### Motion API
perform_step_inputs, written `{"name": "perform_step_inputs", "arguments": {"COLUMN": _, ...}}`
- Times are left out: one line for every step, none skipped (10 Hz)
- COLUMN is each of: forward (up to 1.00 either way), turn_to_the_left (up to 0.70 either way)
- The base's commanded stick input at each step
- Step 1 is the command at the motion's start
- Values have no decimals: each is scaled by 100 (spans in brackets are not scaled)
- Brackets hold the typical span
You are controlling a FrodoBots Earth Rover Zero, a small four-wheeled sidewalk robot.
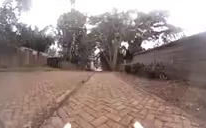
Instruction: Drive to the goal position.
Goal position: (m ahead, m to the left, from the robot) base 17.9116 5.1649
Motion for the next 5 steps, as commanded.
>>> {"name": "perform_step_inputs", "arguments": {"forward": 70, "turn_to_the_left": -23}}
{"name": "perform_step_inputs", "arguments": {"forward": 70, "turn_to_the_left": -15}}
{"name": "perform_step_inputs", "arguments": {"forward": 70, "turn_to_the_left": -5}}
{"name": "perform_step_inputs", "arguments": {"forward": 70, "turn_to_the_left": 0}}
{"name": "perform_step_inputs", "arguments": {"forward": 70, "turn_to_the_left": 0}}
